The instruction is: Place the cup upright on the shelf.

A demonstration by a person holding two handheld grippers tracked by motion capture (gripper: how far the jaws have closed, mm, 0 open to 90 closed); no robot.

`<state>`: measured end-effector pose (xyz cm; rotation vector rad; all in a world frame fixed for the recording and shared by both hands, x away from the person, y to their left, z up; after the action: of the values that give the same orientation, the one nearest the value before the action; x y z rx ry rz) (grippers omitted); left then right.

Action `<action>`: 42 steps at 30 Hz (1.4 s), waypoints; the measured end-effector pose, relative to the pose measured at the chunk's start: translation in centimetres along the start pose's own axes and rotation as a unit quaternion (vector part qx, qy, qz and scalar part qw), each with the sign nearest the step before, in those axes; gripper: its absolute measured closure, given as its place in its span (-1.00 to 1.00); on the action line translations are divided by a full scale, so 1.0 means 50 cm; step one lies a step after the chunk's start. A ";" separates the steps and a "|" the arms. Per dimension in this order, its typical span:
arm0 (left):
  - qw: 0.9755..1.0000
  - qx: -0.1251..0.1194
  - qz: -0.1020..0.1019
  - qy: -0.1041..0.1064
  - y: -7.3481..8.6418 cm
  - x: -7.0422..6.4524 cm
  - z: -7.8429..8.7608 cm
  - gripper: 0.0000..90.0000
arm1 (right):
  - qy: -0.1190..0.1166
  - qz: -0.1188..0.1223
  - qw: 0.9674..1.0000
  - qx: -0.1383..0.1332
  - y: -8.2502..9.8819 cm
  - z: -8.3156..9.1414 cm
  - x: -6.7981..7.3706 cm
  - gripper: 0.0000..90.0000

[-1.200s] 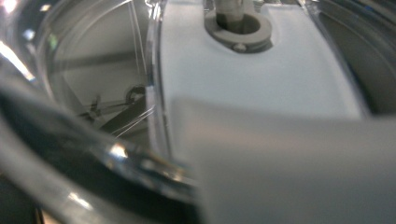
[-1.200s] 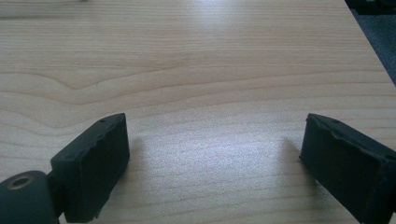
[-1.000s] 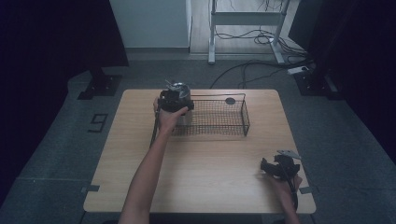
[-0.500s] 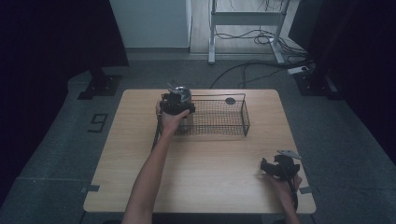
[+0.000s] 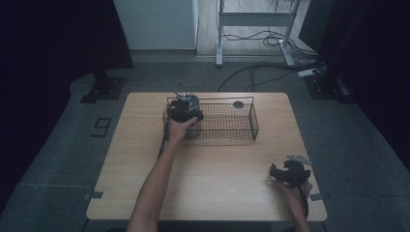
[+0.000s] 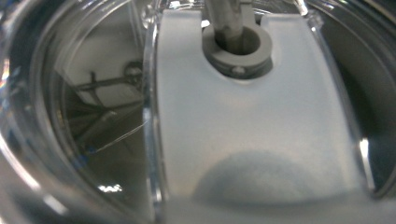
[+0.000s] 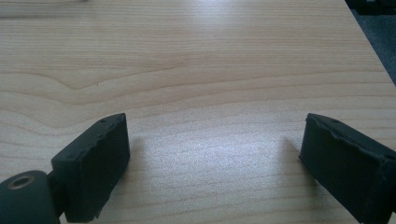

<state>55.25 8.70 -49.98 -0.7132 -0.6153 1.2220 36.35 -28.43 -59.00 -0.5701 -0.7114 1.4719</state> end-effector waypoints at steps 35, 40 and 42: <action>0.998 -0.044 0.000 0.035 -0.014 0.012 0.090 -0.98 | 0.000 0.000 1.000 0.000 0.000 0.000 0.000 -0.82; 0.998 -0.051 -0.006 0.041 -0.003 0.025 0.120 -0.98 | 0.000 0.000 1.000 0.000 0.000 0.000 0.000 -0.82; 0.998 -0.055 -0.006 0.037 0.002 0.030 0.130 -0.97 | 0.000 0.000 1.000 0.000 0.000 0.000 0.000 -0.82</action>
<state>50.63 11.20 -45.84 -0.8419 -0.6272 1.1530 36.35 -28.43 -59.00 -0.5706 -0.7113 1.4714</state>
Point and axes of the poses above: each handheld gripper's, and its own axes: z roughly backward along the jaws, y roughly out of its underside, x roughly to its left, the point moved 5 cm from there along -z, roughly forward along the jaws, and after that the axes turned 6 degrees about -y, right-handed, at the moved point
